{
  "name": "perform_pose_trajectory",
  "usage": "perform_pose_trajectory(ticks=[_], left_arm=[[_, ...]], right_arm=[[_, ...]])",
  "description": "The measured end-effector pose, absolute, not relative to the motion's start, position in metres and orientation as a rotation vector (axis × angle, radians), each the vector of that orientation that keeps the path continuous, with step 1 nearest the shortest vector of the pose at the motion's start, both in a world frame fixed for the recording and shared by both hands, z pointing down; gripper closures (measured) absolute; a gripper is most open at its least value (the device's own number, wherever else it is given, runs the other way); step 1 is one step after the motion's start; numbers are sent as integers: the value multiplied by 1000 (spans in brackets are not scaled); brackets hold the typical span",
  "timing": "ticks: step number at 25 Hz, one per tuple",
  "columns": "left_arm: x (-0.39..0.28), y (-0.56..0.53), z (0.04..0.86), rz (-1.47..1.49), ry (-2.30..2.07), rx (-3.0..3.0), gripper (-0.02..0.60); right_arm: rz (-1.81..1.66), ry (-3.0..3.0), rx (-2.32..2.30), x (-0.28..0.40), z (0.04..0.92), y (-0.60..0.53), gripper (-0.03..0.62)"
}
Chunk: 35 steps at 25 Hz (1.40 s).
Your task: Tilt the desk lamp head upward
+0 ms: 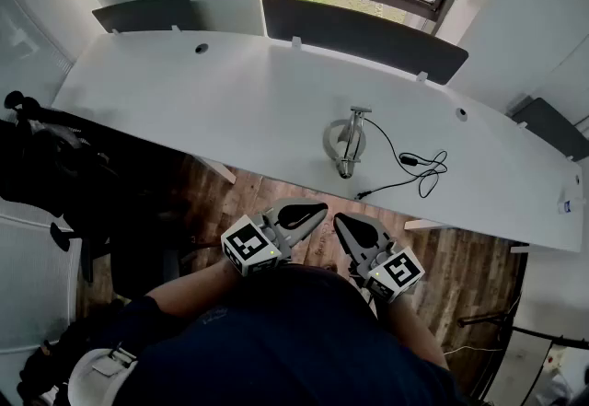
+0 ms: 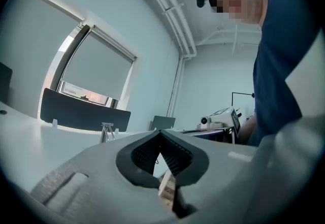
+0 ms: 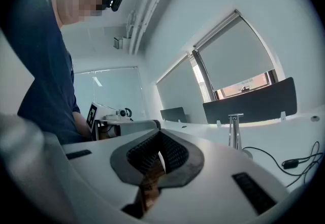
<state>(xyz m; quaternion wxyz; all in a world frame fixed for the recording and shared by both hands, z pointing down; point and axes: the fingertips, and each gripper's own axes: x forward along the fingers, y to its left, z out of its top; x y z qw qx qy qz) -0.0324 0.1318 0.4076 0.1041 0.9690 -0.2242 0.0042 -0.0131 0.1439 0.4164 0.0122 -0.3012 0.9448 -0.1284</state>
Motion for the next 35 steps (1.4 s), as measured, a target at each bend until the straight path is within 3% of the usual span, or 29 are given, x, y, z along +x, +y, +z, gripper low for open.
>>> perform_pose_trajectory(ticks=[23,35], left_arm=[[-2,132,405,29,-725,2862,575],[-3,92,414,70,-985,2832,575]], right_arm=[[-393,2994,-839,14,417,149,586],[-433,2947,-827,61,427,119,582]])
